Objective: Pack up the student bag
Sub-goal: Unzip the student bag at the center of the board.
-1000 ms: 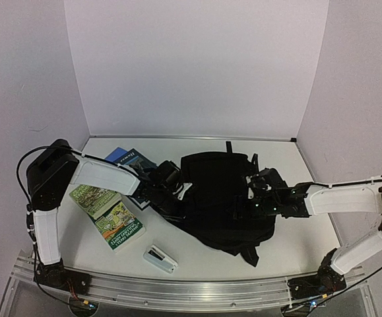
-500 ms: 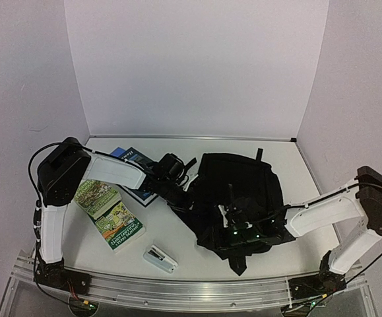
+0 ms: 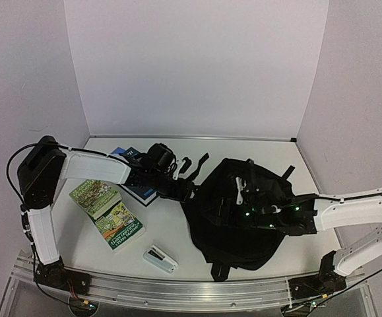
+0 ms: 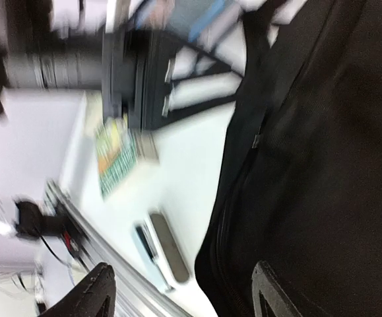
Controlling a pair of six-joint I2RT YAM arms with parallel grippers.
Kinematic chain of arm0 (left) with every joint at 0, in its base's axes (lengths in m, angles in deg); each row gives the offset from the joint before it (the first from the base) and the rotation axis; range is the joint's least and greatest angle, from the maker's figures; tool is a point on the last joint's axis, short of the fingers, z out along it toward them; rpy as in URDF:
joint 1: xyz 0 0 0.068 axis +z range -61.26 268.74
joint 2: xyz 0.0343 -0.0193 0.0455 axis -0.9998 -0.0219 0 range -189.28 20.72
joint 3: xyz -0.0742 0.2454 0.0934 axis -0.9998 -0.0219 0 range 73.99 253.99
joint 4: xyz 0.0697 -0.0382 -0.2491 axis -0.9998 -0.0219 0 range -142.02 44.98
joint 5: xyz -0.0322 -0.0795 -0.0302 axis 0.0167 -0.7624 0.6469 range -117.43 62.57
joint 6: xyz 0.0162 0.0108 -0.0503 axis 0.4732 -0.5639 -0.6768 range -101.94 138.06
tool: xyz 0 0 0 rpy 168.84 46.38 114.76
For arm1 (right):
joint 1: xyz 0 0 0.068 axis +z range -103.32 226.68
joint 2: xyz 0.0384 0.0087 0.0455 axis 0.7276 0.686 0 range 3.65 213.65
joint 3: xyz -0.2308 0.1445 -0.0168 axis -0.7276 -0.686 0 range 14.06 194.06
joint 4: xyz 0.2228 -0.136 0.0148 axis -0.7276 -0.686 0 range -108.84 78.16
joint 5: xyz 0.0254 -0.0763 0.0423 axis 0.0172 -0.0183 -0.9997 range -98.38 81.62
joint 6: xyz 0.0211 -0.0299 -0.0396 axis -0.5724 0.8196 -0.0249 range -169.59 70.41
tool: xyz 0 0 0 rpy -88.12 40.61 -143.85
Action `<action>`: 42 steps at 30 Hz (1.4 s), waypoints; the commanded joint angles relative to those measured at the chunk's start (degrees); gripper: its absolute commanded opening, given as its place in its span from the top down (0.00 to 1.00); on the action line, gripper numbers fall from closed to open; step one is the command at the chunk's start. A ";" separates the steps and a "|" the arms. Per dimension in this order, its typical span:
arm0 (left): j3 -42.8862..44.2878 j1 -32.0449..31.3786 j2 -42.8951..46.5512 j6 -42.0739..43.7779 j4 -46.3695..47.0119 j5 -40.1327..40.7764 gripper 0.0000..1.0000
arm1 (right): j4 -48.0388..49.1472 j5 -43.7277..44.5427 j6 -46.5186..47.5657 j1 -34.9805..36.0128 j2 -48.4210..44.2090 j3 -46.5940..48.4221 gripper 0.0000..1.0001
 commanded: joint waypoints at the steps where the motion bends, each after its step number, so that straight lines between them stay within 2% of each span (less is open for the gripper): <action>1: 1.57 -2.09 3.56 -1.42 -3.35 5.50 0.13 | -5.28 4.76 0.24 -5.15 -2.87 -0.21 0.28; 4: 4.68 -4.02 1.89 -0.90 -7.02 7.40 0.09 | -2.94 0.08 -1.23 -8.57 -0.57 -1.68 0.29; 8: 7.78 -5.28 -0.30 -1.24 -13.12 11.43 0.07 | 7.25 -5.19 -2.55 -10.22 3.42 -4.29 0.33; 11: 8.38 -5.74 -0.63 -1.89 -15.31 12.45 0.06 | 12.48 -7.50 -2.11 -11.22 7.28 -5.34 0.37; 15: 8.08 -6.40 -1.06 -2.95 -16.84 12.12 0.12 | 19.36 -11.36 -0.80 -12.44 13.06 -5.74 0.44; 16: 7.94 -6.41 -1.40 -3.13 -16.92 11.63 0.15 | 20.74 -12.44 -0.52 -12.77 14.08 -5.74 0.45; 20: 7.32 -6.42 -2.27 -4.22 -16.21 10.37 0.40 | 22.86 -14.11 1.72 -13.80 17.44 -4.72 0.48; 27: 3.52 -6.44 -1.93 -7.67 -9.78 8.12 0.63 | 24.28 -18.23 4.42 -16.60 22.26 -3.37 0.52; 33: -0.20 -6.33 -1.53 -11.50 -2.75 6.55 0.97 | 28.48 -22.45 4.11 -16.59 26.11 -2.58 0.55; 35: -1.79 -6.25 -1.05 -12.59 -0.33 5.80 1.00 | 29.77 -22.73 3.61 -16.57 27.00 -2.47 0.56; 42: -4.57 -6.07 -0.30 -14.15 3.21 4.36 1.00 | 34.81 -23.51 1.05 -16.58 30.21 -1.77 0.63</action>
